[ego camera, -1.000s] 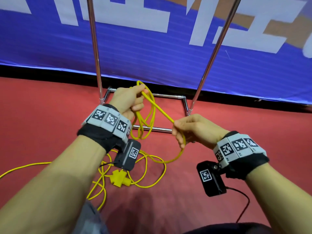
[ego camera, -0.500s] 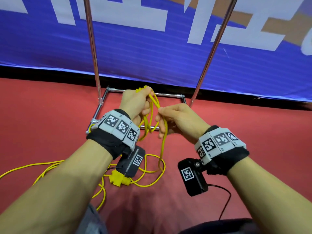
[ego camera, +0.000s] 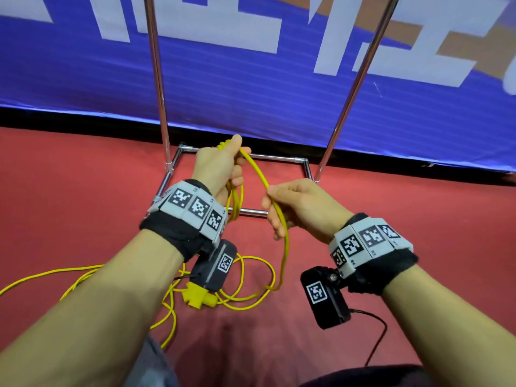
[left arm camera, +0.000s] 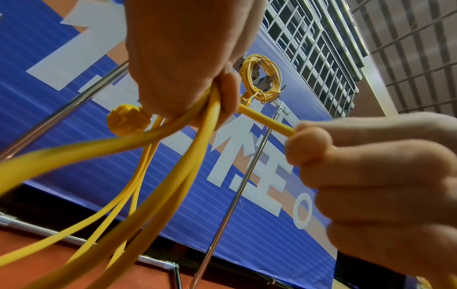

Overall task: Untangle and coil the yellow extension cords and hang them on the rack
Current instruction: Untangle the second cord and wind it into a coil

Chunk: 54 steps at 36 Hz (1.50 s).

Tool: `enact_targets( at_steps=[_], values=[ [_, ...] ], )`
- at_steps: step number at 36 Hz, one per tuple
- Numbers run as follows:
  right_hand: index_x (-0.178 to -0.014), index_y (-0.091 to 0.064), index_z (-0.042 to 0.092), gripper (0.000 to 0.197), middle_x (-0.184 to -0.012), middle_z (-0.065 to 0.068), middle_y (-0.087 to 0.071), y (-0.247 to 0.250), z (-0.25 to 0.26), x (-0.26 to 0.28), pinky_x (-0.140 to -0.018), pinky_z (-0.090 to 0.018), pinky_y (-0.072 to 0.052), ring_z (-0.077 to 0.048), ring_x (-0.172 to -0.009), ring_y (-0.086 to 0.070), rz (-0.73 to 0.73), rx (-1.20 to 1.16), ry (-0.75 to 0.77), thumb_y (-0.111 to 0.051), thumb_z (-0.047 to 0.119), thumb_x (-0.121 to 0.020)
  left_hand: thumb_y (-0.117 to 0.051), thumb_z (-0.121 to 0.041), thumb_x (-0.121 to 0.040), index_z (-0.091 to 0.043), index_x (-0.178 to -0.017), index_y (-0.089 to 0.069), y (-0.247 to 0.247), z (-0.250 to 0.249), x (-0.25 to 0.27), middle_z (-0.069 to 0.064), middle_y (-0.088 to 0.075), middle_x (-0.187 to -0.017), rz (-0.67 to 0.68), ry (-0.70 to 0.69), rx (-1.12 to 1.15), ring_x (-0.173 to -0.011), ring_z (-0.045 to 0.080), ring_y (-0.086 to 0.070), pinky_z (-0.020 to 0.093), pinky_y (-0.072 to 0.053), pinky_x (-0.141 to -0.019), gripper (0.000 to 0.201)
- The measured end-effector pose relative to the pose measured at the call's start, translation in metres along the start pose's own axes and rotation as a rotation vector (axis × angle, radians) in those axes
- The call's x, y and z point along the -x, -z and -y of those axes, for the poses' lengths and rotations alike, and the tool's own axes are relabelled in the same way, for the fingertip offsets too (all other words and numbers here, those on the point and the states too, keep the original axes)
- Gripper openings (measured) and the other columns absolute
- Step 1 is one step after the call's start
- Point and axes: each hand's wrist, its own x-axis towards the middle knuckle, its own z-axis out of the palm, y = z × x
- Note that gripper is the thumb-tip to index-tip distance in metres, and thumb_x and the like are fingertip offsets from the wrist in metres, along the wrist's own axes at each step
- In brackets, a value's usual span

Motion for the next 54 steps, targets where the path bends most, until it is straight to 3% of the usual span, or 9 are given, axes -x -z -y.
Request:
enact_targets(
  at_steps=[7,14,19,24,29,36,41,47,54],
  values=[
    [-0.079,-0.057,0.004,0.033,-0.051,-0.008,-0.058,-0.003,0.003,-0.005,-0.058,-0.037,-0.051,-0.021,-0.04,-0.052,-0.031,-0.011,0.028,-0.038,0.018,-0.103,-0.056,-0.012,-0.096,-0.004,-0.072,-0.058,-0.011,0.009,0.004,0.003,-0.042,-0.053,0.029,-0.031,-0.039,-0.033,0.009,-0.031,0.02,-0.028,-0.035,0.026],
    [-0.081,-0.058,0.002,0.034,-0.052,-0.009,-0.057,-0.004,-0.003,-0.006,-0.054,-0.033,-0.053,-0.02,-0.041,-0.052,0.001,-0.027,0.0,-0.04,0.02,-0.102,-0.044,-0.023,-0.103,-0.009,-0.076,-0.046,-0.018,0.006,0.012,0.012,-0.06,-0.069,0.093,0.145,0.203,-0.059,0.031,-0.07,0.038,-0.059,-0.053,0.03],
    [-0.066,-0.059,0.007,0.034,-0.05,-0.009,-0.052,0.006,-0.015,0.0,-0.065,-0.039,-0.05,-0.018,-0.041,-0.049,0.108,0.023,-0.078,-0.056,0.022,-0.095,-0.035,-0.024,-0.105,-0.014,-0.072,-0.039,-0.01,-0.01,0.01,-0.005,-0.035,-0.039,0.148,0.14,0.304,-0.03,0.009,-0.042,0.014,-0.034,-0.036,0.035],
    [-0.06,-0.053,0.007,0.032,-0.05,-0.007,-0.05,0.028,-0.027,0.006,-0.067,-0.04,-0.042,-0.019,-0.044,-0.049,0.054,0.127,-0.126,-0.062,0.009,-0.09,-0.032,-0.021,-0.105,-0.014,-0.071,-0.039,0.008,-0.022,-0.001,-0.009,-0.022,-0.039,0.131,0.073,0.364,-0.028,0.005,-0.02,0.017,-0.016,-0.033,0.036],
    [-0.062,-0.055,0.004,0.028,-0.05,-0.008,-0.052,0.038,-0.018,0.009,-0.042,-0.015,-0.035,-0.014,-0.043,-0.048,-0.074,0.204,-0.112,-0.058,0.004,-0.09,-0.036,-0.018,-0.103,-0.013,-0.07,-0.041,0.009,-0.026,-0.001,-0.008,-0.021,-0.04,0.099,0.015,0.265,-0.028,0.006,-0.019,0.016,-0.014,-0.035,0.034],
    [-0.059,-0.062,0.009,0.03,-0.052,-0.005,-0.051,0.049,-0.012,-0.003,-0.051,-0.026,-0.036,-0.018,-0.049,-0.044,-0.343,0.222,-0.058,-0.074,0.024,-0.082,-0.044,-0.014,-0.098,-0.013,-0.067,-0.042,0.006,-0.027,0.004,-0.006,-0.018,-0.035,0.06,-0.074,0.103,-0.026,0.008,-0.016,0.013,-0.014,-0.037,0.031],
    [-0.055,-0.061,0.012,0.03,-0.041,0.006,-0.039,0.048,0.001,-0.01,-0.039,-0.017,-0.026,-0.009,-0.037,-0.031,-0.529,0.108,0.018,-0.076,0.021,-0.079,-0.047,-0.014,-0.097,-0.012,-0.065,-0.043,-0.002,-0.019,0.011,-0.006,-0.021,-0.033,0.106,-0.152,-0.208,-0.025,0.009,-0.018,0.012,-0.016,-0.038,0.032],
    [-0.068,-0.056,0.009,0.024,-0.052,0.004,-0.032,0.036,0.017,-0.014,-0.037,-0.019,-0.021,-0.007,-0.039,-0.023,-0.444,-0.31,0.0,-0.057,0.014,-0.091,-0.059,-0.019,-0.086,-0.015,-0.054,-0.049,-0.012,-0.003,0.015,-0.006,-0.033,-0.033,0.114,-0.28,-0.568,-0.029,0.011,-0.03,0.026,-0.025,-0.044,0.034],
    [-0.096,-0.061,-0.006,0.024,-0.076,-0.011,-0.062,0.023,0.027,-0.004,-0.076,-0.033,-0.057,-0.019,-0.064,-0.062,-0.152,-0.491,0.131,-0.039,-0.006,-0.087,-0.058,-0.024,-0.092,-0.017,-0.059,-0.061,-0.029,0.004,0.028,-0.004,-0.048,-0.036,0.164,-0.287,-0.473,-0.029,0.005,-0.04,0.014,-0.03,-0.036,0.034]
  ],
)
